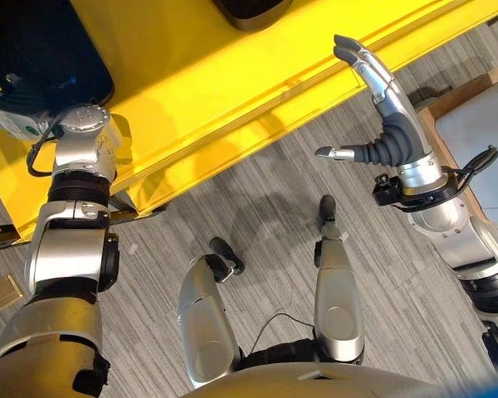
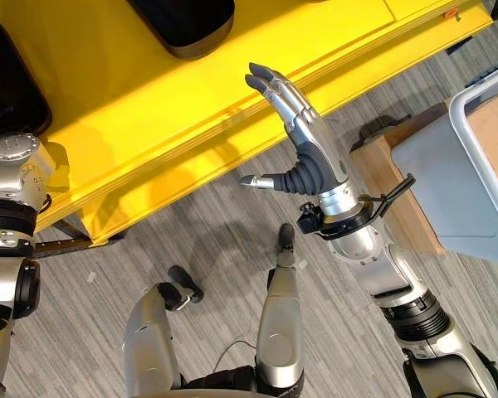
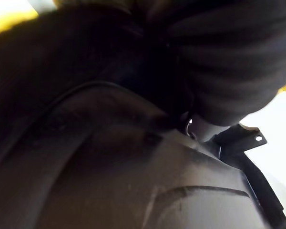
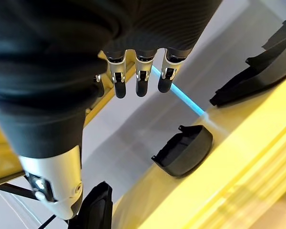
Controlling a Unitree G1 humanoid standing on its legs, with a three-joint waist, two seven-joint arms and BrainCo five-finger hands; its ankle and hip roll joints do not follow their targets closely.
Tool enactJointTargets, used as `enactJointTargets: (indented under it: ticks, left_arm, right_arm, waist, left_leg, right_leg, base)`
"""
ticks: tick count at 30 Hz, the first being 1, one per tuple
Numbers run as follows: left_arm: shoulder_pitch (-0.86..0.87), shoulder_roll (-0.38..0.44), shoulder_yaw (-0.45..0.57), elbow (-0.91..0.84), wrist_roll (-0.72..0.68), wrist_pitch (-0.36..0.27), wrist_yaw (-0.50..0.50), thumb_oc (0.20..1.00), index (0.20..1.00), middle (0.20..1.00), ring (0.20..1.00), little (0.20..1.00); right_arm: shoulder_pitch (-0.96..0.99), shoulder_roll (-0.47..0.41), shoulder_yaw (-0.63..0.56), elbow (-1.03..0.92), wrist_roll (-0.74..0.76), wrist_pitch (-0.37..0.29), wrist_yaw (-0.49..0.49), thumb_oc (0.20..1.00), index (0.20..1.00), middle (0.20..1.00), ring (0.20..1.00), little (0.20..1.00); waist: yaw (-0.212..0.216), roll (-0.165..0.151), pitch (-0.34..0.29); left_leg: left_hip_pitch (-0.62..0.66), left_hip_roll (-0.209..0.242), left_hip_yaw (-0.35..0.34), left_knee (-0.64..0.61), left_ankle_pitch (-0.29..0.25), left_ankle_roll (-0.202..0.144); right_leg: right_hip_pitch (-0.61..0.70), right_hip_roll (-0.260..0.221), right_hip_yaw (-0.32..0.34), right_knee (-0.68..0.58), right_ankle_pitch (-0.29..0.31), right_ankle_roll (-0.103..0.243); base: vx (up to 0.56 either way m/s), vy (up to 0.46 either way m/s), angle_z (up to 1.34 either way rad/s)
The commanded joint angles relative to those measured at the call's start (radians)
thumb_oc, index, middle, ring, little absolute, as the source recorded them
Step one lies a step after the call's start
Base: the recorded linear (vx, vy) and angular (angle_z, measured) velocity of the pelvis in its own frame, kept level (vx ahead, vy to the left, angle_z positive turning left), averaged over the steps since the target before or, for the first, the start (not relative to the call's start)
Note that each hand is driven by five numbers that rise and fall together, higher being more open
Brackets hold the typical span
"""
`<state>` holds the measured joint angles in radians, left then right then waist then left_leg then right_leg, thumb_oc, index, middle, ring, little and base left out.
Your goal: Move parts from the plastic box to the shelf.
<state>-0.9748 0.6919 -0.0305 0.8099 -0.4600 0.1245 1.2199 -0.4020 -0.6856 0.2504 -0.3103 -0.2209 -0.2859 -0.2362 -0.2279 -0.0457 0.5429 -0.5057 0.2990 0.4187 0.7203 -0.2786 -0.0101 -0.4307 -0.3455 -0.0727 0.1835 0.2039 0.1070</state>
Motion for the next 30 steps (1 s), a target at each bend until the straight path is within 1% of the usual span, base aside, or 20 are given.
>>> enactJointTargets:
  ticks: [1,3,8,10,12,15,16,19,20,22,25,27,29,30]
  left_arm:
    - [-0.019,0.088,0.002,-0.006,0.125,0.002,-0.047,1.0,1.0,1.0,1.0,1.0]
    - [-0.024,0.09,-0.008,-0.013,0.134,0.013,-0.057,1.0,1.0,1.0,1.0,1.0]
    - [-0.004,0.083,-0.009,-0.04,0.135,0.01,-0.044,1.0,1.0,1.0,1.0,1.0]
    - [0.009,0.083,0.002,-0.047,0.15,0.006,-0.021,1.0,1.0,1.0,1.0,1.0]
    - [0.014,0.088,0.004,-0.046,0.152,0.003,-0.015,1.0,1.0,1.0,1.0,1.0]
    - [0.026,0.092,0.021,-0.072,0.179,-0.008,0.025,1.0,1.0,1.0,1.0,1.0]
    - [0.041,0.088,0.04,-0.091,0.154,-0.011,0.048,1.0,1.0,1.0,1.0,1.0]
    - [0.058,0.078,0.063,-0.103,0.114,-0.021,0.052,1.0,1.0,1.0,1.0,1.0]
    - [0.062,0.076,0.068,-0.104,0.114,-0.026,0.047,1.0,1.0,1.0,1.0,1.0]
    - [0.077,0.063,0.081,-0.111,0.066,-0.041,0.026,1.0,1.0,1.0,1.0,1.0]
    - [0.103,0.035,0.099,-0.127,0.065,-0.072,0.03,1.0,1.0,1.0,1.0,1.0]
    - [0.143,0.012,0.125,-0.17,0.096,-0.114,0.062,1.0,1.0,1.0,1.0,1.0]
    - [0.203,0.006,0.148,-0.293,0.224,-0.186,0.099,1.0,1.0,1.0,1.0,1.0]
    - [0.253,-0.009,0.165,-0.4,0.282,-0.238,0.108,1.0,1.0,1.0,1.0,1.0]
  right_arm:
    - [-0.002,-0.035,-0.058,-0.058,-0.001,-0.042,-0.03,1.0,1.0,1.0,1.0,1.0]
    - [0.001,-0.038,-0.059,-0.056,0.001,-0.042,-0.031,1.0,1.0,1.0,1.0,1.0]
    - [0.02,-0.039,-0.064,-0.041,-0.002,-0.056,-0.042,1.0,1.0,1.0,1.0,1.0]
    - [0.026,-0.039,-0.065,-0.044,-0.005,-0.051,-0.036,1.0,1.0,1.0,1.0,1.0]
    - [0.028,-0.039,-0.062,-0.042,-0.008,-0.06,-0.038,1.0,1.0,1.0,1.0,1.0]
    - [0.04,-0.039,-0.07,-0.053,-0.008,-0.062,-0.039,1.0,1.0,1.0,1.0,1.0]
    - [0.048,-0.036,-0.068,-0.056,-0.02,-0.067,-0.054,1.0,1.0,1.0,1.0,1.0]
    - [0.042,-0.032,-0.069,-0.062,-0.018,-0.068,-0.057,1.0,1.0,1.0,1.0,1.0]
    - [0.038,-0.031,-0.068,-0.062,-0.019,-0.067,-0.057,1.0,1.0,1.0,1.0,1.0]
    - [0.033,-0.024,-0.063,-0.062,-0.031,-0.063,-0.056,1.0,1.0,1.0,1.0,1.0]
    - [0.036,-0.021,-0.06,-0.059,-0.032,-0.068,-0.066,1.0,1.0,1.0,1.0,1.0]
    - [0.052,-0.009,-0.061,-0.057,-0.035,-0.079,-0.068,1.0,1.0,1.0,1.0,1.0]
    - [0.092,0.015,-0.058,-0.055,-0.048,-0.105,-0.086,1.0,1.0,1.0,1.0,1.0]
    - [0.115,0.028,-0.057,-0.061,-0.051,-0.113,-0.091,1.0,1.0,1.0,1.0,1.0]
  waist:
    - [0.016,-0.002,-0.023]
    - [0.015,-0.002,-0.023]
    - [0.019,0.004,-0.023]
    - [0.021,0.008,-0.023]
    - [0.02,0.009,-0.023]
    - [0.026,0.009,-0.023]
    - [0.033,0.013,-0.023]
    - [0.038,0.016,-0.023]
    - [0.039,0.017,-0.023]
    - [0.043,0.02,-0.023]
    - [0.047,0.02,-0.029]
    - [0.054,0.025,-0.049]
    - [0.072,0.037,-0.095]
    - [0.082,0.044,-0.119]
  left_leg:
    - [0.14,-0.101,0.008,-0.196,0.019,0.008]
    - [0.143,-0.101,0.01,-0.199,0.02,0.009]
    - [0.154,-0.109,0.006,-0.208,0.022,0.013]
    - [0.169,-0.115,0.004,-0.223,0.029,0.011]
    - [0.177,-0.116,0.003,-0.233,0.035,0.01]
    - [0.192,-0.12,-0.004,-0.253,0.046,0.006]
    - [0.206,-0.125,-0.01,-0.267,0.054,0.004]
    - [0.223,-0.131,-0.022,-0.287,0.064,-0.001]
    - [0.228,-0.133,-0.023,-0.293,0.068,-0.002]
    - [0.247,-0.138,-0.03,-0.314,0.079,-0.007]
    - [0.263,-0.14,-0.038,-0.334,0.091,-0.012]
    - [0.288,-0.145,-0.045,-0.368,0.108,-0.018]
    - [0.34,-0.157,-0.06,-0.437,0.141,-0.03]
    - [0.36,-0.157,-0.054,-0.476,0.177,-0.032]
  right_leg:
    - [0.01,0.036,-0.013,0.221,-0.227,0.049]
    - [0.01,0.037,-0.013,0.221,-0.228,0.049]
    - [0.017,0.039,-0.016,0.226,-0.233,0.048]
    - [0.028,0.042,-0.017,0.225,-0.238,0.048]
    - [0.033,0.044,-0.016,0.224,-0.24,0.048]
    - [0.047,0.049,-0.019,0.22,-0.247,0.049]
    - [0.061,0.05,-0.022,0.217,-0.251,0.05]
    - [0.078,0.053,-0.024,0.21,-0.255,0.051]
    - [0.084,0.053,-0.026,0.205,-0.256,0.052]
    - [0.104,0.055,-0.033,0.193,-0.259,0.053]
    - [0.121,0.056,-0.039,0.183,-0.264,0.056]
    - [0.146,0.057,-0.047,0.162,-0.267,0.059]
    - [0.203,0.056,-0.076,0.119,-0.274,0.065]
    - [0.227,0.057,-0.099,0.098,-0.271,0.06]
  base:
    - [0.0,0.0,0.0]
    - [0.0,0.0,0.0]
    - [0.0,-0.024,0.0]
    - [0.0,0.0,0.0]
    - [0.0,0.0,0.0]
    - [-0.04,-0.06,-0.01]
    - [-0.04,-0.079,0.0]
    - [-0.03,-0.064,-0.04]
    - [-0.05,-0.076,0.01]
    - [-0.05,-0.087,0.04]
    - [-0.03,-0.083,0.04]
    - [-0.02,-0.162,-0.01]
    - [-0.05,-0.286,-0.02]
    - [-0.03,-0.301,0.23]
